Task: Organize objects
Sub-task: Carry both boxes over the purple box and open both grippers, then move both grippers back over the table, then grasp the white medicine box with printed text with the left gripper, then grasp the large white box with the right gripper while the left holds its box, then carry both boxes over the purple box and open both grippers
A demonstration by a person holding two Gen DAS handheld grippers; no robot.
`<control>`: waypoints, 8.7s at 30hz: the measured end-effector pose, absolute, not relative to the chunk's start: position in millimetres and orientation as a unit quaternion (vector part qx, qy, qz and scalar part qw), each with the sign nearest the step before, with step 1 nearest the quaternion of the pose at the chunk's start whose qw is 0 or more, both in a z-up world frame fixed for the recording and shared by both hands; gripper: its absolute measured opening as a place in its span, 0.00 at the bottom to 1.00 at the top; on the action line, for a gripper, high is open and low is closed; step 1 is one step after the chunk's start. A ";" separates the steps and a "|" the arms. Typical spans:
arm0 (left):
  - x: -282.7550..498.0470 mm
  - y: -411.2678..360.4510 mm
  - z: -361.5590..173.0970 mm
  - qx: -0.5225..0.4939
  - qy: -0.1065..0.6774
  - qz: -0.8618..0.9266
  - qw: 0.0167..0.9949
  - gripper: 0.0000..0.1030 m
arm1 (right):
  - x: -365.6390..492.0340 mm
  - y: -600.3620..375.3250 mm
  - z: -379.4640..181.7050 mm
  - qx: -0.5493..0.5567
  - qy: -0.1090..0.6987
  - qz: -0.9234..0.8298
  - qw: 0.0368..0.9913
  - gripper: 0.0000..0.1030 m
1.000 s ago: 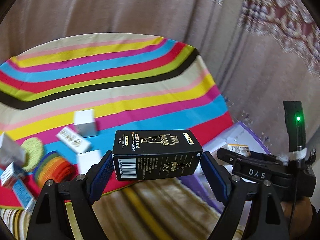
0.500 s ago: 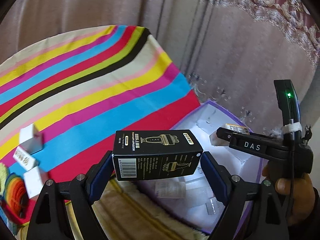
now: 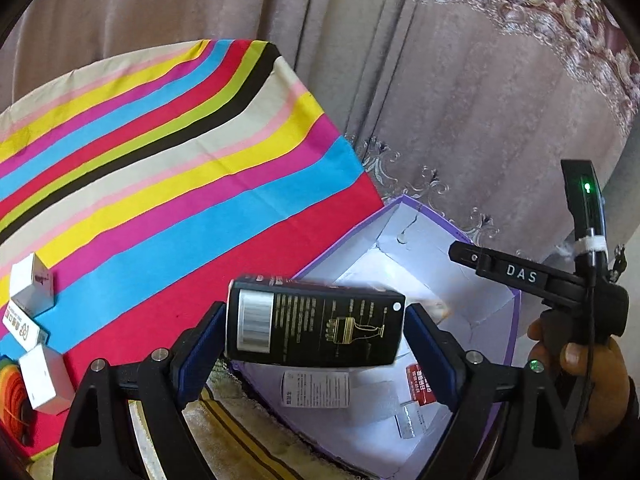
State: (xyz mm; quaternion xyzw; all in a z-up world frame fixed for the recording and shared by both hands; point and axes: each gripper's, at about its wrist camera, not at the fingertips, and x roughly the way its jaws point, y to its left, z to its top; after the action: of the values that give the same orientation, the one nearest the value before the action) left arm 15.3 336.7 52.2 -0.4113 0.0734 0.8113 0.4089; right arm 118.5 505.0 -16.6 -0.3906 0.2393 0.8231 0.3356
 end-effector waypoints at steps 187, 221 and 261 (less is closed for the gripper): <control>1.6 -121.0 48.0 -0.313 -0.267 0.908 -0.084 0.76 | -86.9 32.3 8.9 -0.340 -0.048 0.939 -0.028 0.90; -22.2 89.5 77.0 -0.344 -0.135 0.915 0.159 0.76 | -3.7 253.4 16.3 -0.351 0.092 0.923 0.126 0.90; -19.9 332.5 24.2 -0.493 -0.045 0.784 0.374 0.78 | 71.1 478.6 -18.9 -0.411 0.143 0.841 0.321 0.90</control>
State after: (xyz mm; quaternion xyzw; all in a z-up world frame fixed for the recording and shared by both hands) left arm -19.9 332.5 24.2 -0.4932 -0.0450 0.7842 0.3738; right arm 71.1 478.6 -18.9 -0.4107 0.1432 0.8414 0.3206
